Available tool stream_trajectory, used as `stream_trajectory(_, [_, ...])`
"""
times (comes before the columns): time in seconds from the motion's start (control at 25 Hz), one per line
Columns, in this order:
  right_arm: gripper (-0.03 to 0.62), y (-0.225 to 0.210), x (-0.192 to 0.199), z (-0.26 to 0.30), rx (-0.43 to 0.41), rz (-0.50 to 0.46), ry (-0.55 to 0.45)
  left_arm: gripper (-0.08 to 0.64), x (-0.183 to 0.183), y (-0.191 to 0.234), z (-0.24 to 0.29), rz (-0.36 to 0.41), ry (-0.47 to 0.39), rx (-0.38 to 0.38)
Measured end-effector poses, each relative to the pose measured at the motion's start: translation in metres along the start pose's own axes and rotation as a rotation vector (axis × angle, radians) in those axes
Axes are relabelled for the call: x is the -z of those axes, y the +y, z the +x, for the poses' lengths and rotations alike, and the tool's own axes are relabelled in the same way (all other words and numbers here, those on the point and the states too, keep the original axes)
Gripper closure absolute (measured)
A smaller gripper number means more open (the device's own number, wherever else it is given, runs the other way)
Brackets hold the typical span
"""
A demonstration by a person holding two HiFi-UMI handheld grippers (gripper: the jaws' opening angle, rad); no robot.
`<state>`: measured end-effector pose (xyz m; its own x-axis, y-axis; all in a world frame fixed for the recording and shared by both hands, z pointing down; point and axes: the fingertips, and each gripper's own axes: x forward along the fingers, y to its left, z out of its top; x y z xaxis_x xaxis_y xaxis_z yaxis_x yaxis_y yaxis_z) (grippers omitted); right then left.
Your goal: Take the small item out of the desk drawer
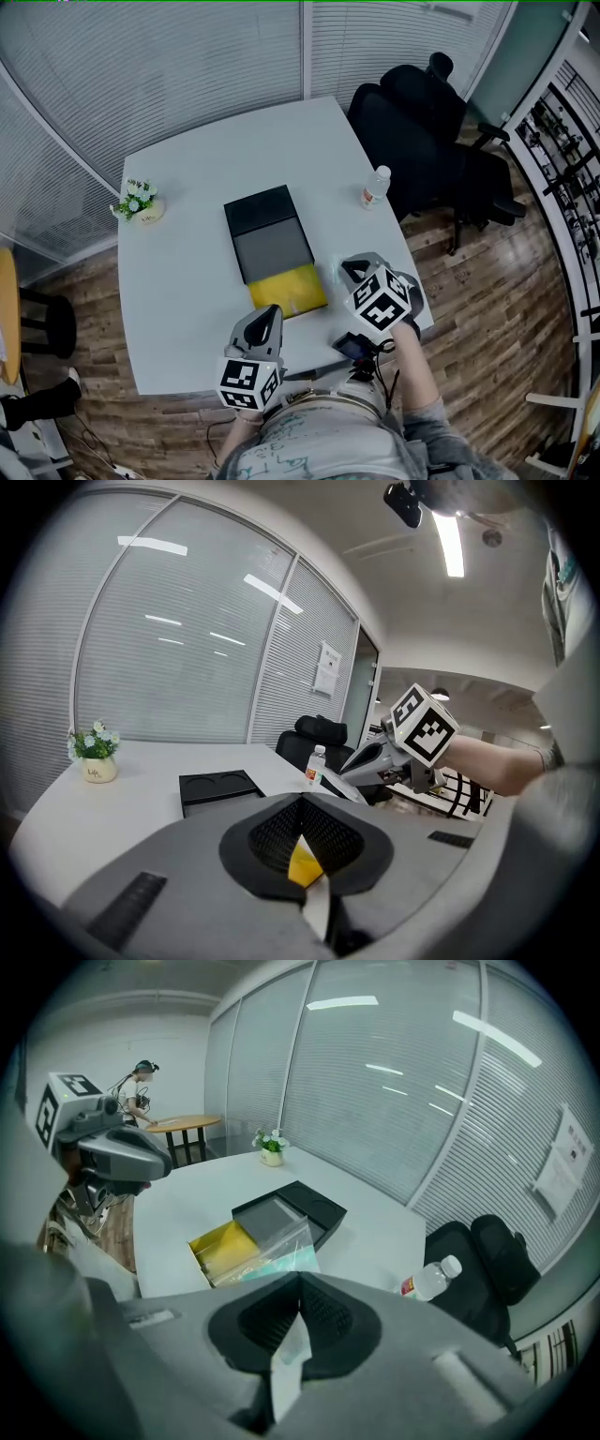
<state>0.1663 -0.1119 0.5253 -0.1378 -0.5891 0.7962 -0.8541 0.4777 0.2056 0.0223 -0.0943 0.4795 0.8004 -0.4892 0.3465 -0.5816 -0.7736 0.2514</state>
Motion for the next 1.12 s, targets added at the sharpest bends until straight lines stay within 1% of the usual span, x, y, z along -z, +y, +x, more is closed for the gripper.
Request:
stream_trajectory(0.36, [0.588,-0.001,0.011,0.004,-0.017,0.002,0.002,0.561,-0.004,-0.021,0.015,0.007,-0.013,0.038])
stream_trajectory(0.56, [0.588,-0.003,0.022,0.020,-0.037,0.008,0.018,0.563,-0.006,-0.033,0.026,0.014,-0.008,0.061])
stream_trajectory(0.76, [0.588,-0.004,0.050,0.045,-0.054,0.012,0.058,0.561,0.004,-0.040,0.030,0.011,0.014,0.067])
stream_trajectory(1.12, [0.588,-0.003,0.104,0.097,-0.081,0.031,0.138,0.561,0.015,-0.037,0.030,-0.001,0.047,0.044])
